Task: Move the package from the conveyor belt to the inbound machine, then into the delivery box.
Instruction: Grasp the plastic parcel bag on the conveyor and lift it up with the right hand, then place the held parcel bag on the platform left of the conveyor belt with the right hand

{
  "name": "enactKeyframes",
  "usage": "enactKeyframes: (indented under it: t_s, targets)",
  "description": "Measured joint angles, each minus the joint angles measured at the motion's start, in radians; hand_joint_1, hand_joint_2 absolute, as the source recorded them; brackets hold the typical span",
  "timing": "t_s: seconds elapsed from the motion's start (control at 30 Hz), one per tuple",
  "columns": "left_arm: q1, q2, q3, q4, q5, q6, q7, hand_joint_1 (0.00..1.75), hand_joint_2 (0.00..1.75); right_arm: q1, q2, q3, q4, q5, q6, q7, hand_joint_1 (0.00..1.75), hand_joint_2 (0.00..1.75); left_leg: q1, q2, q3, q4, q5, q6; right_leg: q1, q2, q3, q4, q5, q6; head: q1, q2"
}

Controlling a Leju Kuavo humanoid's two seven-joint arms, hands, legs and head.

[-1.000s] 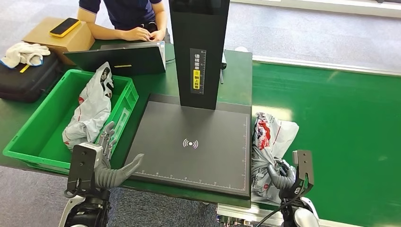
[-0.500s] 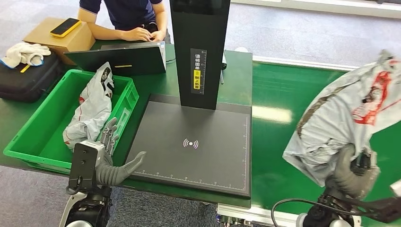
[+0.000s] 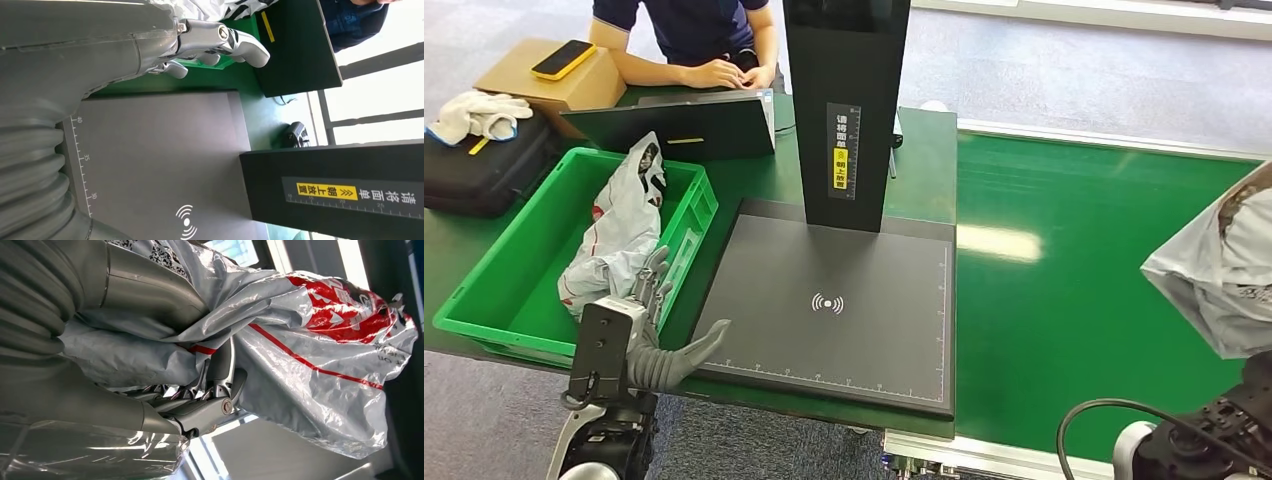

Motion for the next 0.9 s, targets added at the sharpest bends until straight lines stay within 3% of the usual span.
enactKeyframes:
  t_s: [0.2,0.5,0.63,0.77,0.9]
  targets:
    - [-0.018,0.001,0.002,0.018,0.006,0.008,-0.004,0.00,1.75,-0.155,-0.074,0.054,0.041,0.028,-0.023,0.050,1.75,1.75,-0.001,0.000,0.001,0.000,0.001,0.000,-0.001,0.000,-0.001,0.001,0.001,0.001,0.000,0.000]
    - [-0.019,0.003,0.002,0.026,0.008,0.009,-0.005,0.00,1.75,-0.201,-0.108,0.085,0.068,0.030,-0.025,0.061,1.75,1.75,-0.001,-0.003,-0.001,0.000,0.001,0.000,-0.001,-0.003,-0.001,0.001,0.000,0.001,0.000,0.000]
    - [-0.019,0.006,0.002,0.030,0.015,0.015,-0.006,0.00,1.75,-0.261,-0.127,0.119,0.116,0.045,0.000,0.141,1.75,1.75,-0.001,-0.002,0.000,0.000,0.001,0.000,0.000,-0.002,0.000,0.002,0.000,0.001,0.000,0.000]
    - [-0.019,0.007,0.002,0.031,0.018,0.029,-0.007,0.00,1.75,-0.364,-0.139,0.215,0.276,0.049,0.111,0.275,1.75,1.75,-0.001,-0.002,0.001,0.000,0.003,0.000,0.000,-0.002,0.000,0.002,0.001,0.001,0.000,0.000]
    - [-0.019,0.008,-0.003,0.031,0.024,0.039,-0.004,0.00,1.75,-0.433,-0.136,0.363,0.491,0.017,0.320,0.370,1.75,1.75,0.000,-0.003,0.000,0.000,0.004,0.000,0.000,-0.003,0.000,0.003,0.002,0.001,0.000,0.000]
